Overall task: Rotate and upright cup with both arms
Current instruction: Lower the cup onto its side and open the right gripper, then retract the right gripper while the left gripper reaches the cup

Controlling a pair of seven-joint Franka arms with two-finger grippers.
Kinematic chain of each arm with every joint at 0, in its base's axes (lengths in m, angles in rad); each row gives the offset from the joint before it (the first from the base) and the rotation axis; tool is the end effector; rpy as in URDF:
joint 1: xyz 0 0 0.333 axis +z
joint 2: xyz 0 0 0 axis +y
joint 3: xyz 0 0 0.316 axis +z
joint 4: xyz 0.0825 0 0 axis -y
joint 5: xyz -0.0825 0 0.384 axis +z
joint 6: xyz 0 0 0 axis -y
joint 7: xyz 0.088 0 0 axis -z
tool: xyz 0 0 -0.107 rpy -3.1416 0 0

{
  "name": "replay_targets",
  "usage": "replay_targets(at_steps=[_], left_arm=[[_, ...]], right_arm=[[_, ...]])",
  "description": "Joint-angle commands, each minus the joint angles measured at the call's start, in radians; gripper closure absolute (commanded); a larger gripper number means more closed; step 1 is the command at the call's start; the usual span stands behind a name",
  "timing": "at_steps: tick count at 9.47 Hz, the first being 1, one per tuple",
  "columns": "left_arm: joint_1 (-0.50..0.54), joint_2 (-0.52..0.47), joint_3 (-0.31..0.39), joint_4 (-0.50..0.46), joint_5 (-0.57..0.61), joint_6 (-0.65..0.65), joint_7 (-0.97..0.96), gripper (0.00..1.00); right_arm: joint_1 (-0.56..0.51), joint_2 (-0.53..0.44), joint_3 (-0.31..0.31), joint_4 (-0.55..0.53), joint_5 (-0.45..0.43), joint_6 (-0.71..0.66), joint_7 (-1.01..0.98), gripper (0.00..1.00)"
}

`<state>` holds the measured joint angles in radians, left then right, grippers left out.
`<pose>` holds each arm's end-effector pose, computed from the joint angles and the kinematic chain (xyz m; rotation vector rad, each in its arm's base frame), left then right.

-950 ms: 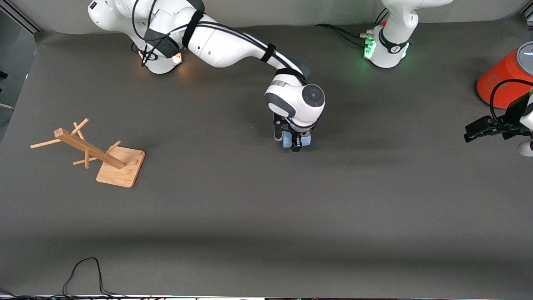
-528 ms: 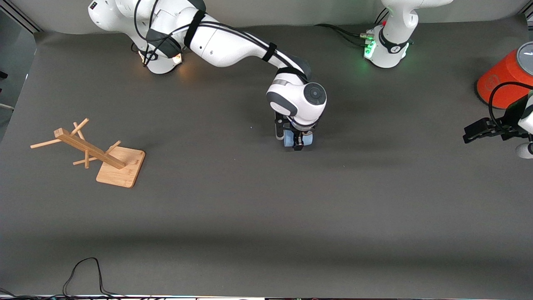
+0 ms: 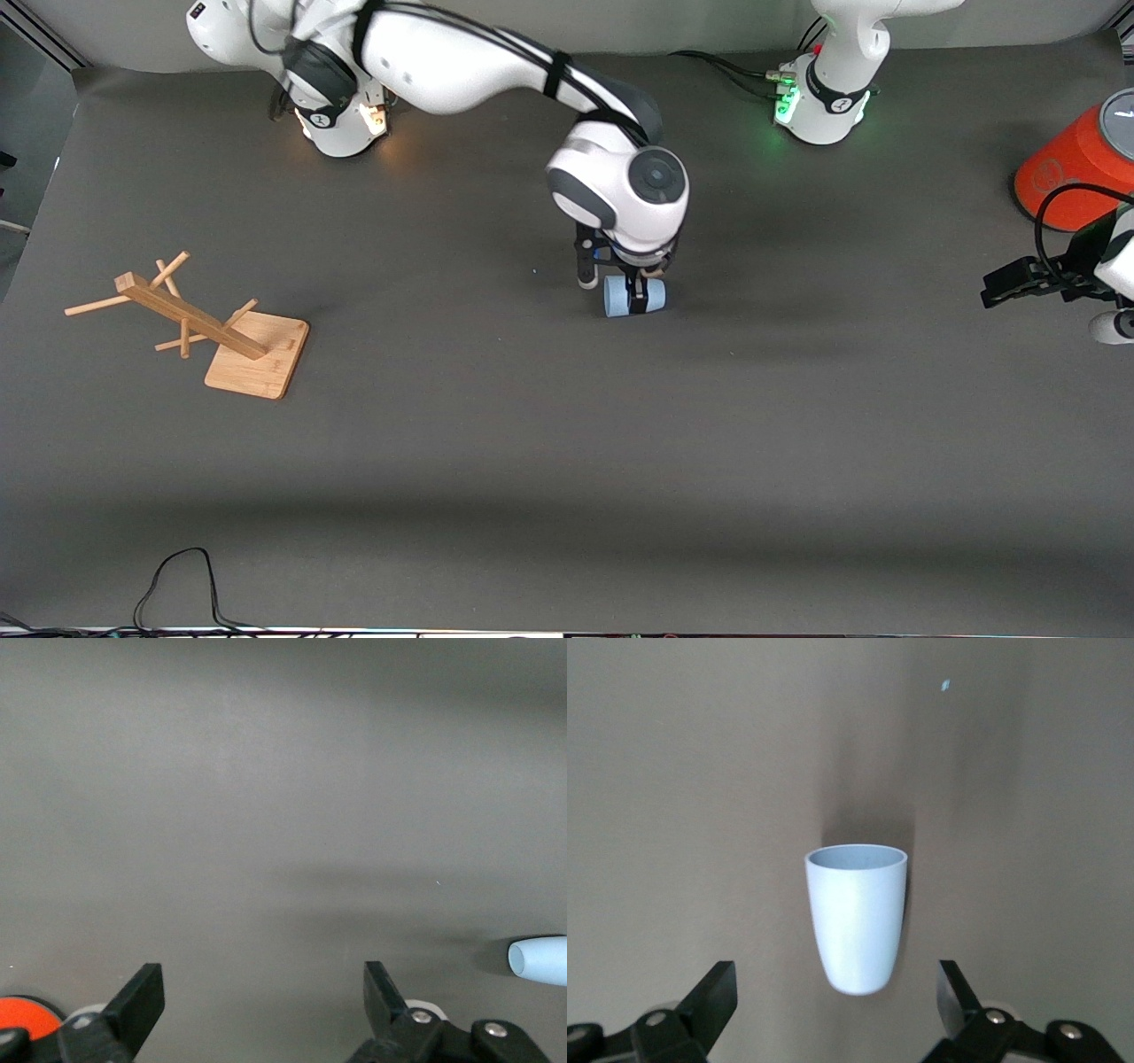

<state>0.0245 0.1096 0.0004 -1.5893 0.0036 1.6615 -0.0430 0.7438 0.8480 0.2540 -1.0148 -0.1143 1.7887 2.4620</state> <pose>0.5917 0.0151 0.5606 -3.1353 -0.1059 0.0586 0.4758 0.5965 0.3462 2.2350 -2.1133 -0.1104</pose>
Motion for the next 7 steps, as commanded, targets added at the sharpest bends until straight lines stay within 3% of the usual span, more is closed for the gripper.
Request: replay_targets(at_steps=[1,3,5,7], left_arm=[[-0.008,0.043,0.006,0.014,0.004,-0.015,0.014,0.00],[-0.011,0.047,0.004,0.014,0.004,-0.020,0.011,0.00],[-0.084,0.051,-0.019,0.029,0.018,-0.061,-0.008,0.00],[-0.213,0.161,-0.022,0.215,0.160,-0.144,-0.058,0.00]], right_arm=[[-0.113,-0.276,0.002,-0.250,0.089,-0.064,-0.215,0.00],[-0.225,-0.457,0.002,-0.348,0.094,-0.196,-0.511,0.00],[-0.353,-0.623,0.002,-0.450,0.094,-0.248,-0.814,0.00],[-0.475,-0.758,0.002,-0.523,0.094,-0.278,-1.112,0.00]])
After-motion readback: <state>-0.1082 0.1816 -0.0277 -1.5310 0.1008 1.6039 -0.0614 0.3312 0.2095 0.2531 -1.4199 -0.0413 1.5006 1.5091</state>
